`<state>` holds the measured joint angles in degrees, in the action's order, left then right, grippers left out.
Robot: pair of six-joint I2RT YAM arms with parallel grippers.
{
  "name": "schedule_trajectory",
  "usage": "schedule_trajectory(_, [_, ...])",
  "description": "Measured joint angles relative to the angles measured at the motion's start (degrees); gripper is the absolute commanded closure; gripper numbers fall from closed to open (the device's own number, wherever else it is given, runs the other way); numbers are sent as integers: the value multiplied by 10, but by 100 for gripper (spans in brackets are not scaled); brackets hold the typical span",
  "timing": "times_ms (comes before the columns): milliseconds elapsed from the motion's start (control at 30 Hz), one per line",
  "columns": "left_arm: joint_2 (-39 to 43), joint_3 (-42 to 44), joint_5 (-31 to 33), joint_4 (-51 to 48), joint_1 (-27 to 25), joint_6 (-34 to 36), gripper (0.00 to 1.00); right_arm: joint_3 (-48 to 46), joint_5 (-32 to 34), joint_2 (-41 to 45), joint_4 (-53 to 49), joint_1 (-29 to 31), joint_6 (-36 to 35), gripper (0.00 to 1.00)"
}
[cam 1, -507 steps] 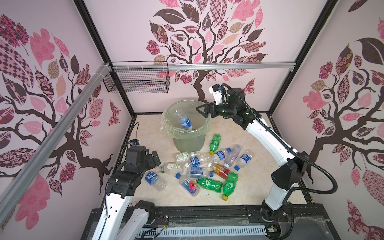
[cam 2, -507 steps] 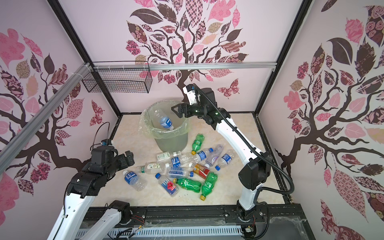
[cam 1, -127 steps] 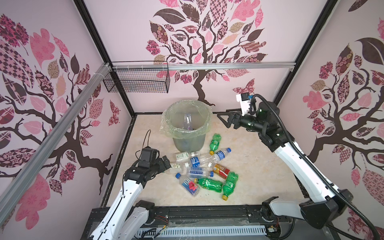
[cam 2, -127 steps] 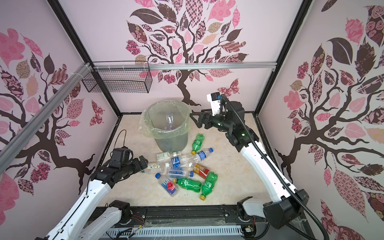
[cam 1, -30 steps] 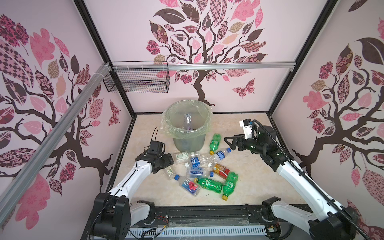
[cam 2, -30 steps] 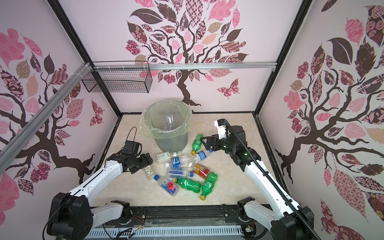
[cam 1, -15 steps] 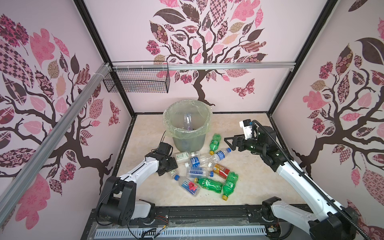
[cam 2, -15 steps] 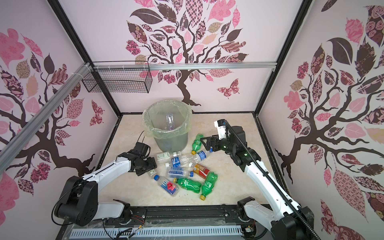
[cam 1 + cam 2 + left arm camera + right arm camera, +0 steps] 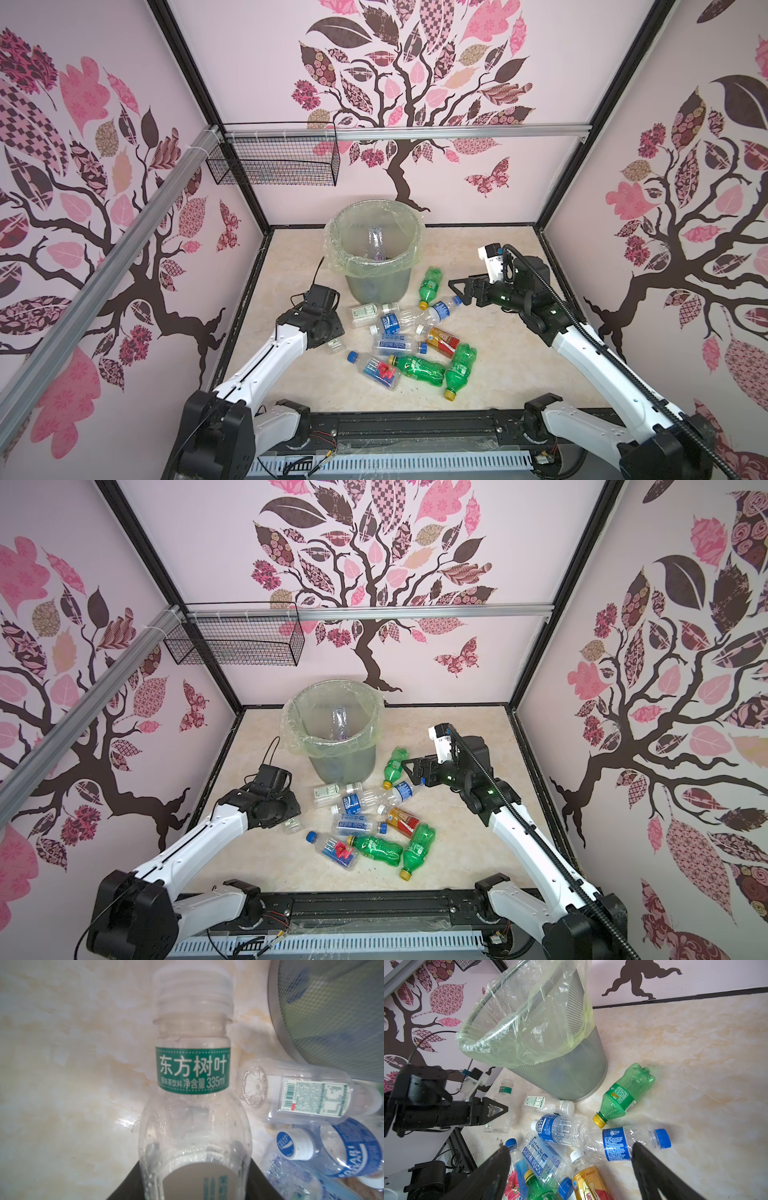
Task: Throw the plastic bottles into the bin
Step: 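Lift the green-labelled bottle with the left gripper and carry it over the bin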
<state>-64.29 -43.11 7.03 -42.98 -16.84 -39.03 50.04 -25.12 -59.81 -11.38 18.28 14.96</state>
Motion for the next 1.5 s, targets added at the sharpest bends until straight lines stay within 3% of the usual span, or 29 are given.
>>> schedule_trajectory(300, [137, -76, 34, -57, 63, 37, 51, -2, 0, 0, 1, 0, 1, 3])
schedule_trajectory(633, [206, -169, 40, -90, 64, 82, 50, -17, -1, 0, 0, 0, 3, 0])
schedule_trajectory(967, [294, -189, -40, -26, 64, 115, 47, -47, -2, 13, -9, 0, 5, 0])
schedule_trajectory(1133, [238, -232, -107, 31, 64, 126, 49, -47, -1, 13, -11, 0, 7, 0])
schedule_trajectory(1367, [45, -335, -196, 157, 64, 114, 48, -49, 11, 13, -18, 0, 18, 0])
schedule_trajectory(1400, [2, -363, -210, 171, 64, 112, 45, -53, 14, 14, -18, 0, 20, 0])
schedule_trajectory(1467, [-81, -423, -230, 186, 63, 114, 24, -62, 17, 17, -22, 0, 27, 0])
schedule_trajectory(1500, [-123, -458, -238, 185, 62, 115, 18, -68, 19, 21, -24, 0, 31, 0])
